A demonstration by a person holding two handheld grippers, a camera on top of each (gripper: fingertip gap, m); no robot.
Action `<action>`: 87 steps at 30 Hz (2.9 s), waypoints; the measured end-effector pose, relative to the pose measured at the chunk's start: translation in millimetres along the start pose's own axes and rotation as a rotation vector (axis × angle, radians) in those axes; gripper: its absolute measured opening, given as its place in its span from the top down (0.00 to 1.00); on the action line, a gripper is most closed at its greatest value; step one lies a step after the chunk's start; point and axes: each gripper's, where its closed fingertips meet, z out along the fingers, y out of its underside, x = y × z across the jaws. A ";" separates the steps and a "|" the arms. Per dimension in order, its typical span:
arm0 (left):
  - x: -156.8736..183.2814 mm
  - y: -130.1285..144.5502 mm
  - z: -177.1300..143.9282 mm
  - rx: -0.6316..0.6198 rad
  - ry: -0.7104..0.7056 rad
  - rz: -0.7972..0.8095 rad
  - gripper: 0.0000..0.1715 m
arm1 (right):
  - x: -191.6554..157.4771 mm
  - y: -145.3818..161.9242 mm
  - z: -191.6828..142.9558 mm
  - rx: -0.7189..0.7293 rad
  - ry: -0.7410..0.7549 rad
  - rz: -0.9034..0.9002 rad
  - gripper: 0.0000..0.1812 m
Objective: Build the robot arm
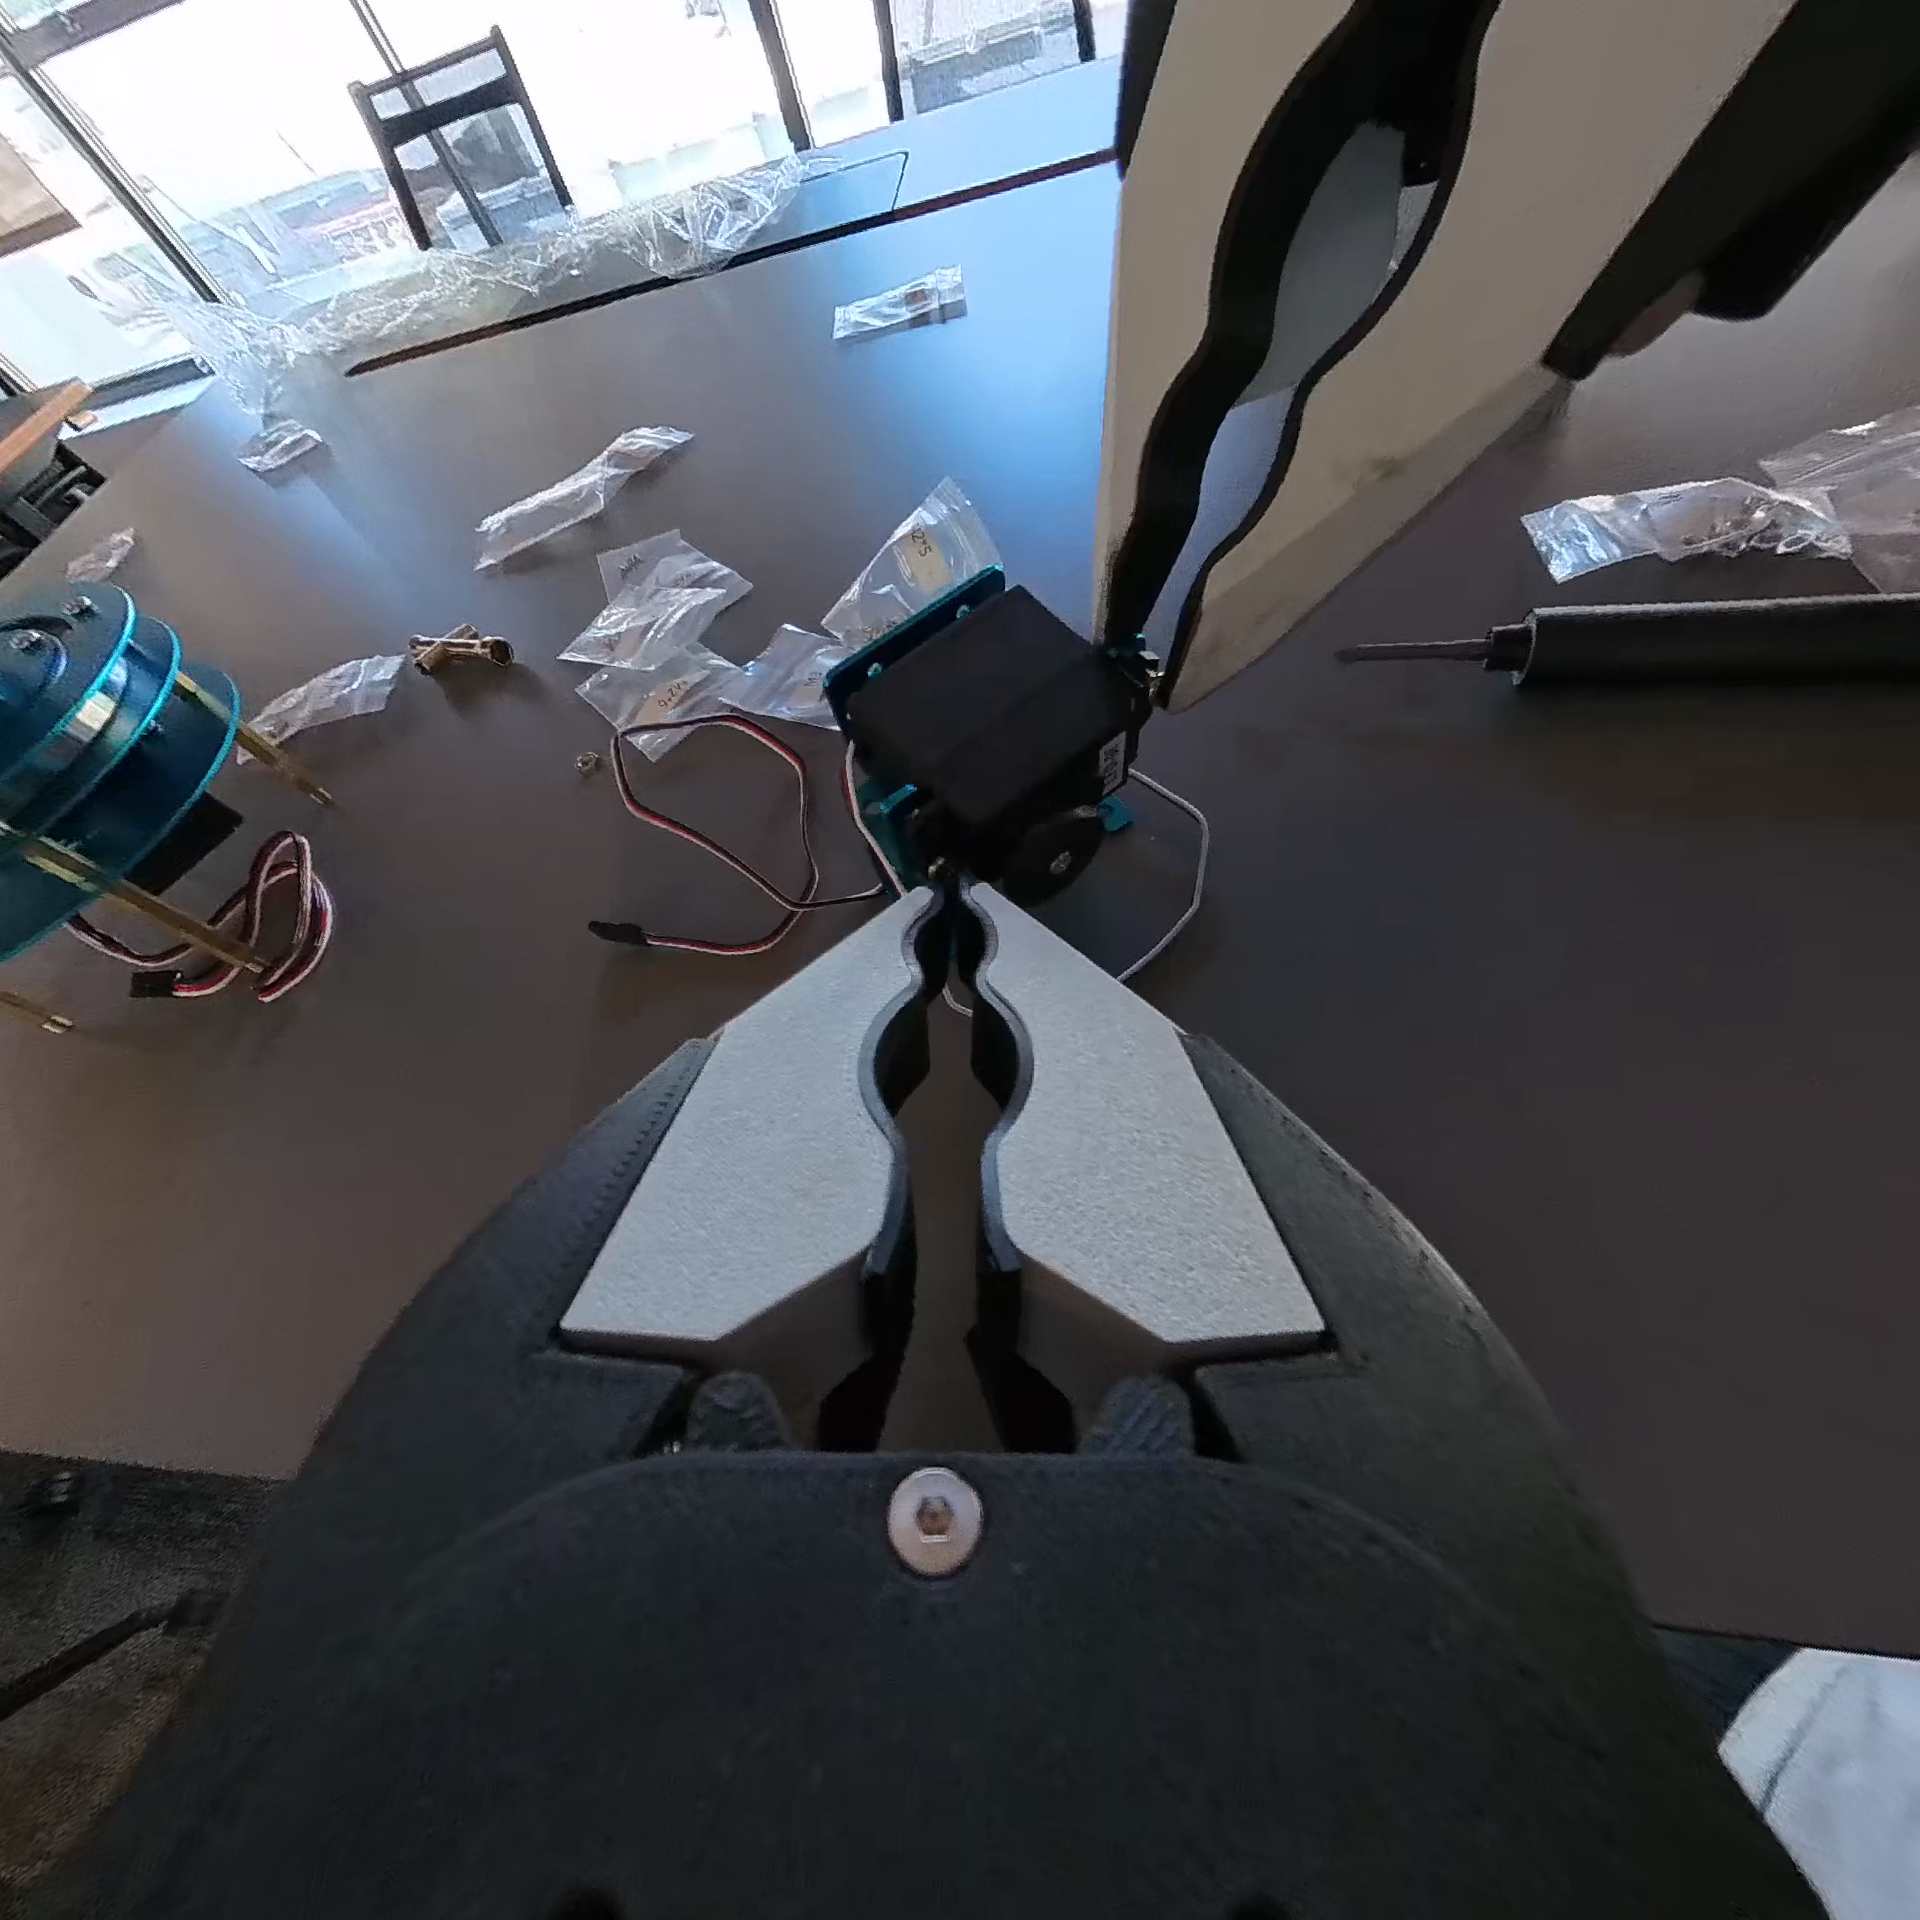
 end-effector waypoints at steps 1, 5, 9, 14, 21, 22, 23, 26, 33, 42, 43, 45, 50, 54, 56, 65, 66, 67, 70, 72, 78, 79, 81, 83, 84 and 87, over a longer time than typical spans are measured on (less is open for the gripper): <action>0.0 0.1 0.2 -0.001 0.001 0.002 1.00 | 0.3 -0.2 0.2 0.011 0.010 0.002 0.94; -0.3 -0.8 1.1 0.002 0.000 0.015 1.00 | 2.6 -0.8 0.6 0.067 0.073 0.015 0.94; -0.4 -2.8 2.6 0.006 0.009 0.020 1.00 | 5.7 -0.1 0.5 0.107 0.131 0.021 0.94; 1.1 -3.2 4.8 0.003 0.026 0.025 1.00 | 5.0 1.8 -1.0 0.121 0.113 0.056 0.94; -3.4 -2.4 6.6 0.003 0.009 0.068 0.96 | 4.9 3.1 -1.4 0.108 0.081 0.049 0.94; -4.1 -3.0 6.6 0.006 0.013 0.080 0.95 | 4.4 3.3 -1.4 0.107 0.073 0.041 0.94; -4.7 -3.8 6.5 0.011 0.017 0.095 0.93 | 4.5 3.5 -1.6 0.107 0.069 0.028 0.94; -7.1 -7.4 6.1 0.029 0.032 0.140 0.89 | 7.6 5.9 -2.0 0.098 0.076 0.021 0.94; -4.4 -7.2 10.8 0.030 0.150 0.308 0.91 | 6.9 6.9 -2.7 0.103 0.065 -0.008 0.94; 1.5 -8.4 12.9 0.071 0.314 0.465 0.95 | 9.2 9.3 -4.5 0.122 0.058 0.002 0.95; 1.8 -8.6 12.9 0.073 0.331 0.469 0.95 | 10.2 9.9 -4.7 0.123 0.060 0.009 0.95; 1.6 -8.7 13.3 0.077 0.350 0.476 0.95 | 11.4 10.0 -4.9 0.136 0.062 0.031 0.96; 2.8 -8.0 13.0 0.083 0.390 0.457 0.95 | 11.1 10.6 -5.2 0.159 0.093 0.053 0.95; 6.2 -8.9 9.9 0.096 0.467 0.410 0.95 | 6.1 10.4 -7.6 0.178 0.079 0.084 0.95; 6.0 -9.8 10.9 0.105 0.476 0.420 0.95 | 6.3 10.4 -8.5 0.182 0.089 0.102 0.95; 4.8 -11.2 15.8 0.121 0.509 0.418 0.95 | 13.8 11.1 -8.4 0.204 0.212 0.120 0.94; 4.6 -11.4 16.0 0.123 0.515 0.415 0.95 | 15.0 10.8 -9.3 0.213 0.226 0.129 0.92; 4.4 -11.4 16.2 0.124 0.520 0.413 0.95 | 15.4 10.2 -10.4 0.227 0.233 0.137 0.91; 5.0 -11.4 16.7 0.133 0.539 0.415 0.95 | 15.1 12.1 -11.3 0.261 0.211 0.218 0.88; 5.2 -12.0 16.8 0.140 0.545 0.417 0.95 | 16.1 13.6 -13.2 0.288 0.212 0.260 0.89; 5.8 -12.0 17.6 0.143 0.554 0.413 0.95 | 11.2 16.0 -10.3 0.355 0.166 0.324 0.91; 5.6 -12.1 17.7 0.142 0.556 0.411 0.95 | 11.3 17.4 -9.1 0.356 0.167 0.325 0.91; 5.4 -12.2 17.9 0.140 0.557 0.409 0.95 | 9.4 17.4 -7.9 0.374 0.153 0.331 0.91; 5.0 -12.2 18.3 0.138 0.553 0.411 0.95 | 9.8 17.1 -7.4 0.387 0.153 0.338 0.93; 4.8 -12.2 18.4 0.138 0.551 0.413 0.95 | 10.1 17.2 -7.5 0.389 0.158 0.332 0.94; 4.6 -12.3 18.8 0.142 0.545 0.421 0.95 | 10.9 17.3 -7.4 0.392 0.163 0.329 0.95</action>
